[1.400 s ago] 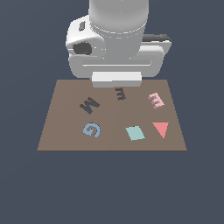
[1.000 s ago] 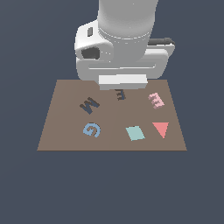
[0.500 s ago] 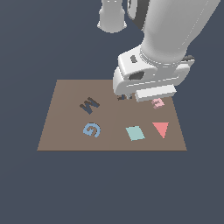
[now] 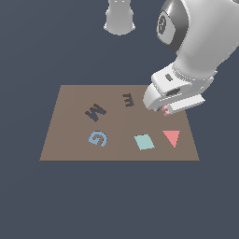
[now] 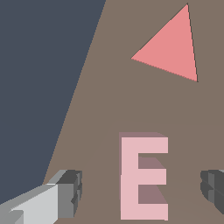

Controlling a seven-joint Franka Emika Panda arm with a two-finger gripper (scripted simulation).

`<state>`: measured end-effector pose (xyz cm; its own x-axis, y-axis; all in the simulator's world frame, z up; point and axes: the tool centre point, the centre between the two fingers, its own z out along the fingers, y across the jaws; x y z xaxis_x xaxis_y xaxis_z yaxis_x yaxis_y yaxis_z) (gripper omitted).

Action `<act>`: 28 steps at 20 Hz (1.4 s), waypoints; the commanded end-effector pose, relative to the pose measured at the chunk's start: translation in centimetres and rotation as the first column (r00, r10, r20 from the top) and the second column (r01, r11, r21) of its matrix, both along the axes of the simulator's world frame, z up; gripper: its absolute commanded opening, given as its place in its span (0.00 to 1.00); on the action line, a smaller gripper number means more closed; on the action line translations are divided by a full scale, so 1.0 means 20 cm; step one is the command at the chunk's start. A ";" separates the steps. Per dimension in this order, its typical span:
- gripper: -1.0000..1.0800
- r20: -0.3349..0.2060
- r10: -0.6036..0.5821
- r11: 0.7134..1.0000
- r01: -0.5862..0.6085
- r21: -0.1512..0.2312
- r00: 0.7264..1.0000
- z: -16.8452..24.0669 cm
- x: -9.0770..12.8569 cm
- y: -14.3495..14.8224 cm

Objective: Insert a designated object into the corresponding slot on a board.

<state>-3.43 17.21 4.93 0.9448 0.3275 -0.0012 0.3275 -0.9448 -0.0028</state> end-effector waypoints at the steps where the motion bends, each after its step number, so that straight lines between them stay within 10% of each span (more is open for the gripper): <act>1: 0.96 0.004 0.009 1.000 -0.009 0.000 1.000 -0.02 0.00 0.02; 18: 0.96 0.002 -0.002 1.000 0.002 -0.002 1.000 -0.10 0.01 -0.01; 19: 0.00 0.002 -0.002 1.000 0.002 -0.002 1.000 -0.10 0.01 -0.01; 28: 0.00 0.002 -0.002 1.000 0.002 -0.002 1.000 -0.10 0.01 -0.01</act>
<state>-3.32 17.07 3.02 0.9455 0.3257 0.0001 0.3257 -0.9455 -0.0001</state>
